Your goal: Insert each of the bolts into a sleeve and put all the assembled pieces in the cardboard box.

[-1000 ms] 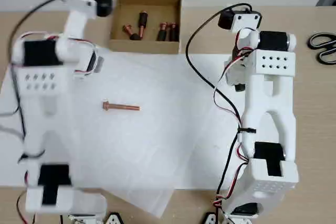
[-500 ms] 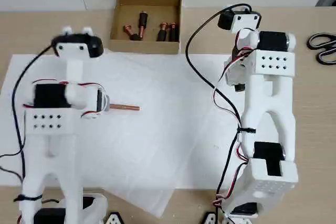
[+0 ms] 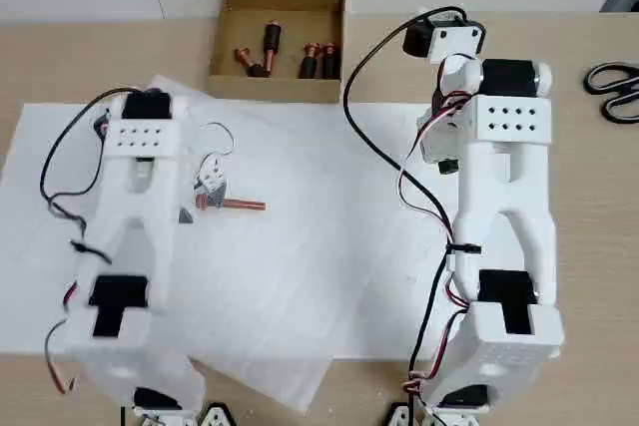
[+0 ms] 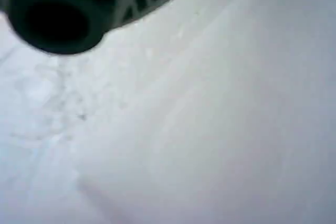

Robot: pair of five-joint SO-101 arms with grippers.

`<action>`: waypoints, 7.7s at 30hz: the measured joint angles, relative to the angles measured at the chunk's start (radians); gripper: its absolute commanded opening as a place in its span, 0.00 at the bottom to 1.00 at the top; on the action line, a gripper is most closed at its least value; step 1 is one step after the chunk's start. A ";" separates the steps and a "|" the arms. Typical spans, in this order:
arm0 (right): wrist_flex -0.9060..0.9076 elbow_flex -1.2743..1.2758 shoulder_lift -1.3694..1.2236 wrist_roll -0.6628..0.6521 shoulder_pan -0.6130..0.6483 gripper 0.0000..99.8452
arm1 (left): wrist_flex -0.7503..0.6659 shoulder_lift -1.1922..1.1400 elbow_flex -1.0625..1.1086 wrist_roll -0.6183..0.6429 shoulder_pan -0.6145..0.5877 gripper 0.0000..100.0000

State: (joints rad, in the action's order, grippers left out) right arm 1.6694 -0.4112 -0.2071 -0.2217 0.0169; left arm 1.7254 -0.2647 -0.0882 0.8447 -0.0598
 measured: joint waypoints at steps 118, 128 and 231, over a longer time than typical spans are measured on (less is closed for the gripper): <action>-0.285 0.793 0.988 0.000 0.146 0.00 | -0.115 0.614 -0.023 -0.422 0.003 0.01; -0.560 1.157 1.195 0.000 0.176 0.00 | -0.147 0.795 0.014 -0.422 0.097 0.01; -0.948 1.949 2.004 0.330 0.595 0.00 | -0.888 1.137 0.830 -0.390 0.606 0.01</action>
State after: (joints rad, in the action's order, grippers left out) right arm 0.7211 1.5374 1.7967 0.1082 0.6122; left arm 0.8370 0.8723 0.7419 0.4549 0.5462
